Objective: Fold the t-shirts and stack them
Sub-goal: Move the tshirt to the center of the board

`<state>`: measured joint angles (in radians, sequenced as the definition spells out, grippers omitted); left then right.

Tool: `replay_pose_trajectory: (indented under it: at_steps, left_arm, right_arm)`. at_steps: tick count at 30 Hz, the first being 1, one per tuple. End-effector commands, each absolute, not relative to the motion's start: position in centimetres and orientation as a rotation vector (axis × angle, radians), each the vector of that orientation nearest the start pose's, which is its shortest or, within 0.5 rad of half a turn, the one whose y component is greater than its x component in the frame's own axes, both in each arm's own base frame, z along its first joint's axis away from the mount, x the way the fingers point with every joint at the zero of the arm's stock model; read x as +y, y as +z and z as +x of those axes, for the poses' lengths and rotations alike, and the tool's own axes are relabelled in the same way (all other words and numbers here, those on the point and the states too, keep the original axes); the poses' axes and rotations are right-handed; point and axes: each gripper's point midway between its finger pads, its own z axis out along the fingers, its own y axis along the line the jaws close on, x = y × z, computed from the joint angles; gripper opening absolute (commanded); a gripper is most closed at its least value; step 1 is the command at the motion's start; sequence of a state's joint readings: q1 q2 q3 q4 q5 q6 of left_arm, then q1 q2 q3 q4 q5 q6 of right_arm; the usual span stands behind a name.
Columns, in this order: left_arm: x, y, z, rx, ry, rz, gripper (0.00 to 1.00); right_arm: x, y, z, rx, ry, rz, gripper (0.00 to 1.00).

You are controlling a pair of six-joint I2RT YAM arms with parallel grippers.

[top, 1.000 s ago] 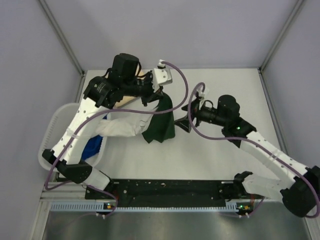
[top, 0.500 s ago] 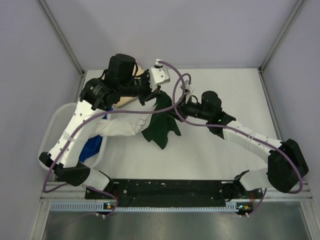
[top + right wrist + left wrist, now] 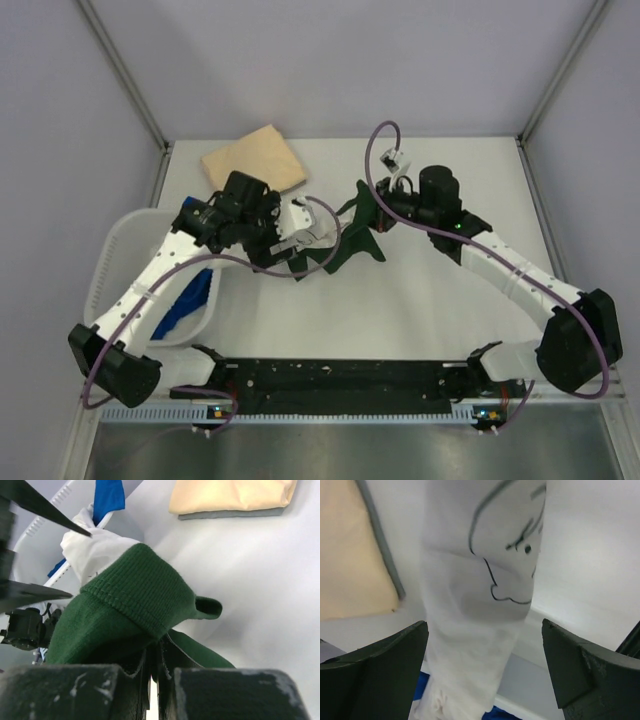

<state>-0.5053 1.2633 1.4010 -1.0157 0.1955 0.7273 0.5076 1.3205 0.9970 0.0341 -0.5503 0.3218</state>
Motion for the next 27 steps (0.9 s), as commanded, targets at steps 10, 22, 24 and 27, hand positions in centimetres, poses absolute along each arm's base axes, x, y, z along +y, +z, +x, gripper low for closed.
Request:
replay_pose_trajectory:
  at_steps: [10,22,24,27]
  left_arm:
    - [-8.3,18.8,31.5,2.079,0.352,1.39,0.27]
    - [-2.2,35.4,29.2,1.944,0.514,0.966,0.0]
    - [-1.1,38.9,28.0,1.899,0.545,0.891,0.0]
    - [-0.2,44.3,25.9,1.812,0.555,0.801,0.0]
  right_arm:
    - [28.0,30.4,30.1,1.761,1.04,-0.603,0.0]
    - [30.5,32.5,30.0,1.749,1.039,-0.67,0.0]
    - [31.3,33.8,29.4,1.702,1.089,-0.704,0.0]
    - [31.8,36.6,28.2,1.604,1.16,-0.748,0.0]
